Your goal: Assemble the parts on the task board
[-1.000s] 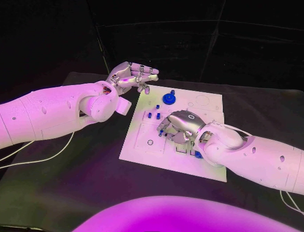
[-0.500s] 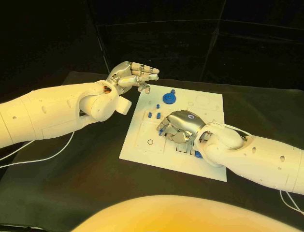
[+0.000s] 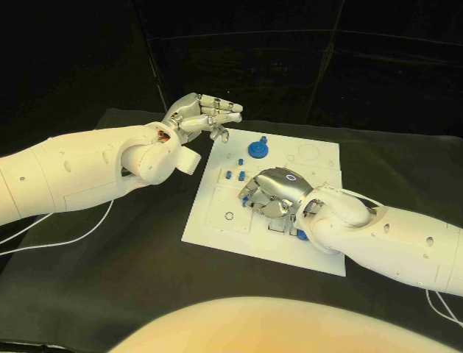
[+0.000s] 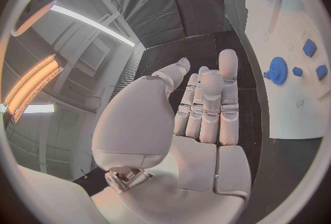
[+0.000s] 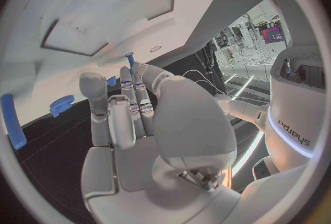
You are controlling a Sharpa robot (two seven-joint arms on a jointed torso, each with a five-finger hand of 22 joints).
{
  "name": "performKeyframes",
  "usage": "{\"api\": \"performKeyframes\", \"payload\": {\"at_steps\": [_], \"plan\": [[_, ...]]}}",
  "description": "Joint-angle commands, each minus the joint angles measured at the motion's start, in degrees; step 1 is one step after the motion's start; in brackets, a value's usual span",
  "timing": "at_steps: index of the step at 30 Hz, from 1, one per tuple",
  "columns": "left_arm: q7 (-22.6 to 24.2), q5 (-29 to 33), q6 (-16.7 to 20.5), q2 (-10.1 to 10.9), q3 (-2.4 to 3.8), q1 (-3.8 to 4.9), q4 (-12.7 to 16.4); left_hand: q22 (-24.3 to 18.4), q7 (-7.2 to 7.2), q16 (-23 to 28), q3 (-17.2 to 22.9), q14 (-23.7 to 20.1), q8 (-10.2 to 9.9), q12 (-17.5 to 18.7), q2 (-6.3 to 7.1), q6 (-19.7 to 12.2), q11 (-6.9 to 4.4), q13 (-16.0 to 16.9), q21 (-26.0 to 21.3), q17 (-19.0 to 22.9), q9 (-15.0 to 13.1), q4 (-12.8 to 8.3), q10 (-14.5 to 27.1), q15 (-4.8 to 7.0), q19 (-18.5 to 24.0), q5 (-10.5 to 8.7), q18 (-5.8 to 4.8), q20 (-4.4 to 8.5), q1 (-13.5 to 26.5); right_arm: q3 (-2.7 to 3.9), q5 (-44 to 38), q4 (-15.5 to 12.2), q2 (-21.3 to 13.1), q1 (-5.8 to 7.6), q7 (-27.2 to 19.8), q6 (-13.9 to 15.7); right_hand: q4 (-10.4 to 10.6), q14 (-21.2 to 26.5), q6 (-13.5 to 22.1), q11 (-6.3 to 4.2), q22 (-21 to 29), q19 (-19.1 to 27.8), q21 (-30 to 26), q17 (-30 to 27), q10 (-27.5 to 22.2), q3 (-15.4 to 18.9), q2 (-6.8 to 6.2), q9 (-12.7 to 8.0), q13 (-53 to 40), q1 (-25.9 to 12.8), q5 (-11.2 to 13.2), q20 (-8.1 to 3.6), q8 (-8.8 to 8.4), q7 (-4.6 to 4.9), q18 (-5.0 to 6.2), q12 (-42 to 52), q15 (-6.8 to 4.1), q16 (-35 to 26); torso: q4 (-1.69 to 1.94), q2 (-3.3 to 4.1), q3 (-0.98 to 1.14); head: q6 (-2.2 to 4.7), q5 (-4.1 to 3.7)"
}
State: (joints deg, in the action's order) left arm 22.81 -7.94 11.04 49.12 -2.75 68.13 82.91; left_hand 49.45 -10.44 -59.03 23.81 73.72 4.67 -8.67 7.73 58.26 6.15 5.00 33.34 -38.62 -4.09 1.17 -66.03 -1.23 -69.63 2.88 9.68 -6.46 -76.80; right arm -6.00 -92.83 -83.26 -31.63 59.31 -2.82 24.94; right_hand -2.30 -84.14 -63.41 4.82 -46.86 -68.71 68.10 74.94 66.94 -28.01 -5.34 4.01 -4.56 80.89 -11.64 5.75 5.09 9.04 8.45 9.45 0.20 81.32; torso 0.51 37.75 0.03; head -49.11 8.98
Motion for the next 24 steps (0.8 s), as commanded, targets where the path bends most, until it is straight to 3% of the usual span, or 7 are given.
{"api": "performKeyframes", "payload": {"at_steps": [1,17,24], "plan": [[0.29,0.22,-0.63,-0.06,0.05,0.08,0.03,-0.06,-0.23,0.18,-0.36,-0.48,-0.2,-0.21,-0.55,-0.18,0.06,0.05,-0.35,0.06,0.06,-0.09,0.49,0.08,0.23,-0.14,0.7,-0.29,-0.16,0.02,-0.27,-0.14,0.08,0.06,0.0,-0.91,0.06,-3.38,-0.41,0.0,-0.02,-0.32,0.18,2.01,0.58,-0.04,-0.13,0.08,0.07,-0.63,0.26,0.19,-0.25,-0.06,-0.46,-0.4,-0.16,0.21,-0.03,0.03,0.0,-0.09,-0.05],[0.26,0.22,-0.69,-0.07,0.05,0.08,-0.08,-0.06,-0.23,0.18,-0.36,-0.48,-0.2,-0.21,-0.55,-0.18,0.06,0.05,-0.35,0.06,0.06,-0.09,0.49,0.08,0.23,-0.14,0.7,-0.29,-0.16,0.01,-0.32,-0.32,-0.08,0.07,0.28,-1.53,0.07,-3.37,-0.41,0.0,0.0,-0.3,0.18,1.98,0.58,-0.02,-0.14,0.08,0.09,-0.7,0.29,0.2,-0.27,-0.06,-0.45,-0.42,-0.16,0.19,-0.03,0.01,0.03,-0.27,-0.07],[0.22,0.22,-0.7,-0.08,0.05,0.08,-0.05,-0.06,-0.23,0.18,-0.36,-0.48,-0.2,-0.21,-0.55,-0.18,0.06,0.05,-0.35,0.06,0.06,-0.09,0.49,0.08,0.23,-0.14,0.7,-0.29,-0.16,0.01,-1.44,-0.16,0.1,0.07,2.03,-3.51,0.24,-3.34,-0.26,0.07,0.49,0.08,-0.07,1.98,0.41,0.4,-0.31,0.03,0.27,-1.49,0.82,0.27,-0.51,-0.02,-0.37,-0.78,-0.09,0.24,-0.04,0.01,-0.02,-0.27,-0.2]]}}
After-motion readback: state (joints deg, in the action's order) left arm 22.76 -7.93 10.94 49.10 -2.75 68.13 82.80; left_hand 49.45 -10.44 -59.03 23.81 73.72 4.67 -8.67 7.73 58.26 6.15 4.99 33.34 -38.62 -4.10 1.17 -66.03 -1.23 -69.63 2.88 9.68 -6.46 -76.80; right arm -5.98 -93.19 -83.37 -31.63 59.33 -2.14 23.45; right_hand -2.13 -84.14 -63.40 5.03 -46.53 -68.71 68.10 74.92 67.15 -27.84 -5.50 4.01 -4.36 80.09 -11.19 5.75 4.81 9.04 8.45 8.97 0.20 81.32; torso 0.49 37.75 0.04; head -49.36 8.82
